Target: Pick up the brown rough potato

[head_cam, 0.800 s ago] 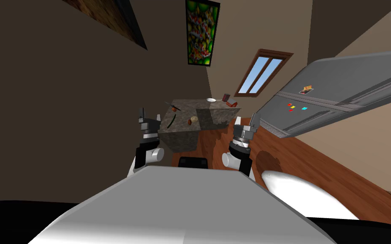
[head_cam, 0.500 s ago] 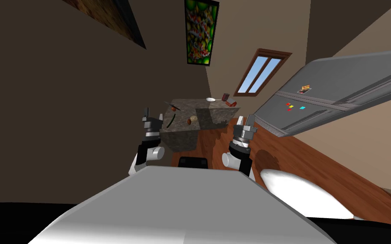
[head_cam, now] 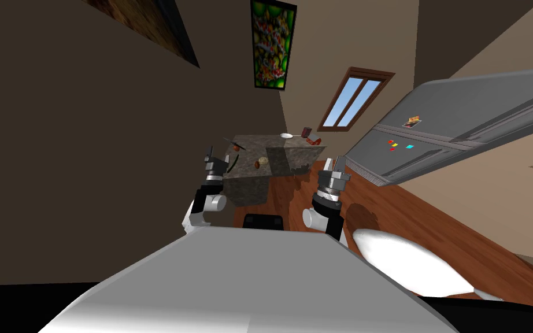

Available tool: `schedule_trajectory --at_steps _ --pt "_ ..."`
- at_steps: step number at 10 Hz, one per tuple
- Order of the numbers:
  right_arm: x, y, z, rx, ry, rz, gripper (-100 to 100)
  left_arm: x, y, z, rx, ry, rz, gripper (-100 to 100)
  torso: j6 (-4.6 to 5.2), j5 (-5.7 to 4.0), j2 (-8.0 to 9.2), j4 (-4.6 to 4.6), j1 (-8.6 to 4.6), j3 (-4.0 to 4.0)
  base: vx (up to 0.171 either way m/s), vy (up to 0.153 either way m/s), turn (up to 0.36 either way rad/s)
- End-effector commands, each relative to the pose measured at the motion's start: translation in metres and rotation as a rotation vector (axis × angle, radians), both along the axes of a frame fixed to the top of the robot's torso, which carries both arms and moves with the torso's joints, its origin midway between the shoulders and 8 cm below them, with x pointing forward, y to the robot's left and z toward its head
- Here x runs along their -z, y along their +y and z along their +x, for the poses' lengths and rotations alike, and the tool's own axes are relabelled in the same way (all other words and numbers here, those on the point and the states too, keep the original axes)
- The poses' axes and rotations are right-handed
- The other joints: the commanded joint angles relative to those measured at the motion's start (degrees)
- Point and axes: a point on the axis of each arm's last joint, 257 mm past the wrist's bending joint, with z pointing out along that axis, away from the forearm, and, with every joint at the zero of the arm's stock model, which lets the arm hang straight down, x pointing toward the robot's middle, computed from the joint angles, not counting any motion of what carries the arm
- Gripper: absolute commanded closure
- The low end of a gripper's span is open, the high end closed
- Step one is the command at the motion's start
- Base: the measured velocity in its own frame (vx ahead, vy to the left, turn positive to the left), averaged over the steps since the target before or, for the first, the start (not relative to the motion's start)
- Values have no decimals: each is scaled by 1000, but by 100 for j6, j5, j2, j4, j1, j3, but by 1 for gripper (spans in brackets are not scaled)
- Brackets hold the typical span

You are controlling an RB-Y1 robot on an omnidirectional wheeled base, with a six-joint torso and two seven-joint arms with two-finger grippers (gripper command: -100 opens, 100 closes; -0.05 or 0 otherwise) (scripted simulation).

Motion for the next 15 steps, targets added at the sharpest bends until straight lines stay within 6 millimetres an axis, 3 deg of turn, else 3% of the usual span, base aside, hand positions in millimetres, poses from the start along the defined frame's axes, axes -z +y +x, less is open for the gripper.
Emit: schedule_trajectory --at_steps 1,7,8,12,15 --pt "0 0 0 0 0 0 0 6 -6 17 40 28 -34 -100 0 0 0 0 0 0 -19 -10 23" --pt "0 0 0 0 0 0 0 36 -27 78 174 158 -163 -100 0 -2 -9 -2 -8 -5 -14 -33 36" --pt "0 0 0 0 0 0 0 33 -28 78 177 152 -163 -100 0 -2 -11 -3 -9 -7 -2 -34 27" --pt "0 0 0 0 0 0 0 58 -43 125 255 277 -261 -100 1 -4 -16 -4 -15 -10 10 -56 68" --pt "0 0 0 0 0 0 0 63 -52 147 282 325 -295 -100 -1 -3 -19 -5 -15 -11 12 -52 58"
